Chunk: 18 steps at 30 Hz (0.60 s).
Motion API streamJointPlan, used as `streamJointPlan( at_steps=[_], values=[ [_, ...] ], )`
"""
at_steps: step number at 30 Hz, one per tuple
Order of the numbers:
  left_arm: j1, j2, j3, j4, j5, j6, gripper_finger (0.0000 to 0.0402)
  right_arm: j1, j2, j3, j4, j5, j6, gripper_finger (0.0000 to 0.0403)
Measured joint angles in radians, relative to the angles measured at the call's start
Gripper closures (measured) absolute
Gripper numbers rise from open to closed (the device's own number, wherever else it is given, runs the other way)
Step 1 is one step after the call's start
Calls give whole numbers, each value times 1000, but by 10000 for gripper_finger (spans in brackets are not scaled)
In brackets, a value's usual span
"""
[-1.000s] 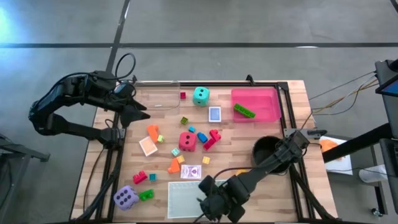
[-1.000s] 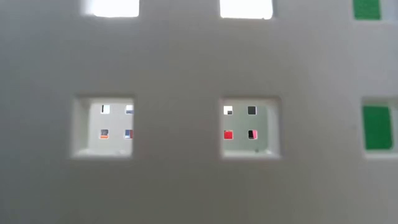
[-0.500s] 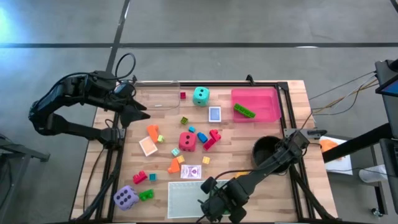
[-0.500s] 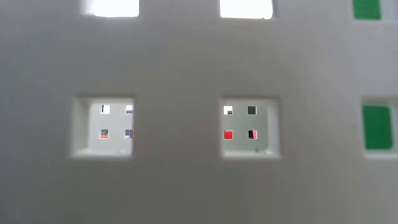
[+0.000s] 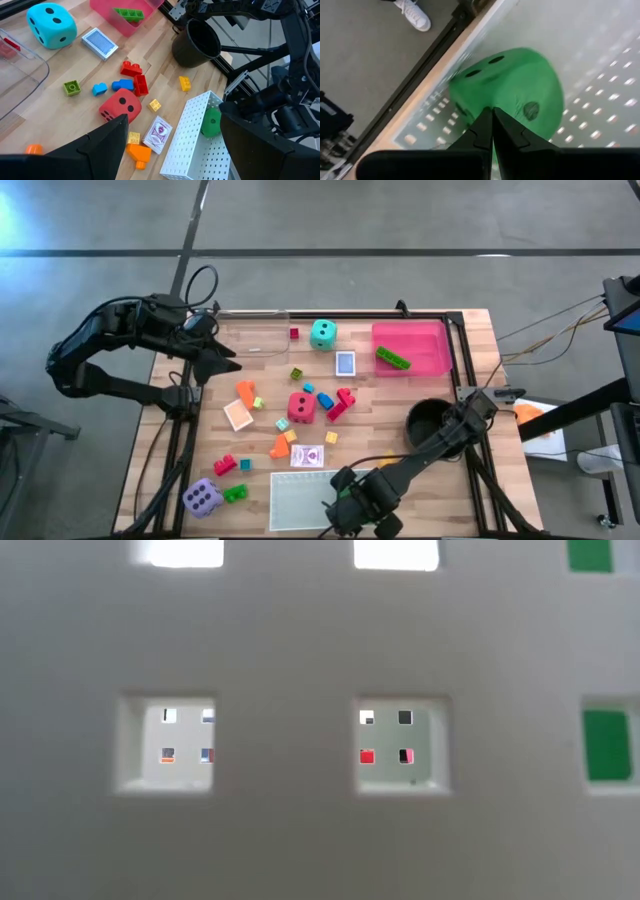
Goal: Pick & Place Toys
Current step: Put the green dice into the white bin
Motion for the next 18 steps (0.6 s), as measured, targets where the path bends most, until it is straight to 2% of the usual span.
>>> streamJointPlan(
  at_steps=[18],
  values=[
    [0, 0, 0, 0, 0, 0, 85, 21, -37, -18, -6, 2, 57, 395]
  ],
)
